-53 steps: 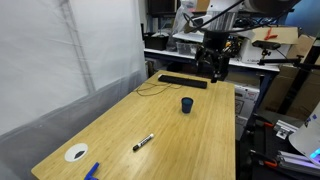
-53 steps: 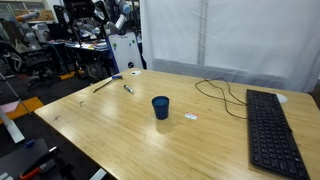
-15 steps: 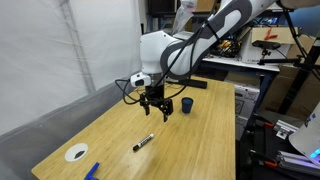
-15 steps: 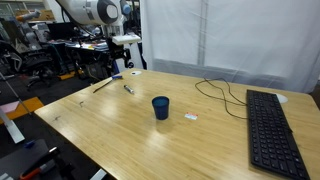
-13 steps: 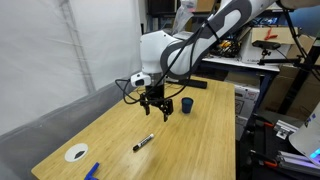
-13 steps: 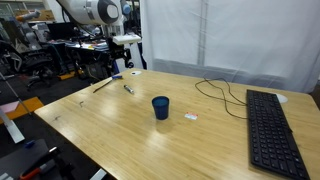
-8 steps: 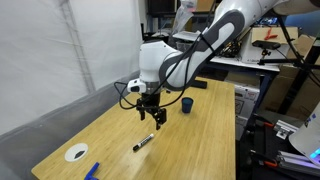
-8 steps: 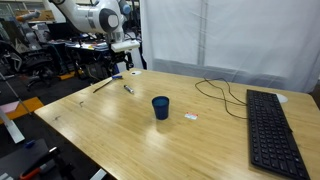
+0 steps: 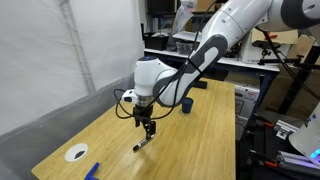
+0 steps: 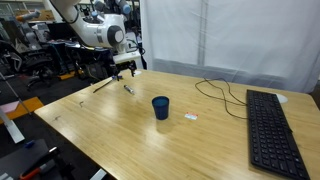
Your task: Put the marker in the cup
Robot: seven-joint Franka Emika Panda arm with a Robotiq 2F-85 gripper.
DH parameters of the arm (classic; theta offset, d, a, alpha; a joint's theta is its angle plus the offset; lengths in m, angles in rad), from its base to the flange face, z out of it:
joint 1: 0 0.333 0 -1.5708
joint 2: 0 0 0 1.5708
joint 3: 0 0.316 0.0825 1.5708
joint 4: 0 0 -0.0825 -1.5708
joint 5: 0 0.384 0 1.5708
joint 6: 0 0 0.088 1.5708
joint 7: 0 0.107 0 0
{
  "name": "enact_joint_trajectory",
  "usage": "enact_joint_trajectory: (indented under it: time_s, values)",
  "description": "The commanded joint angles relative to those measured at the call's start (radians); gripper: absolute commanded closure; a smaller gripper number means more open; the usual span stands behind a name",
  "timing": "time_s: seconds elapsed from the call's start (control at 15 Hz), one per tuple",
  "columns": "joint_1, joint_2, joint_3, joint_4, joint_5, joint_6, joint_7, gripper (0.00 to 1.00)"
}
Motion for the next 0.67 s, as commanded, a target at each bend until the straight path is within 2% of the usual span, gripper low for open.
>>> enact_joint_trajectory:
  time_s: [0.0,0.6]
  values:
    - [0.007,0.072,-0.004,0.097,-0.034,-0.025,0.044,0.00]
    - [-0.004,0.191,0.023,0.221,-0.034,-0.068,0.014,0.00]
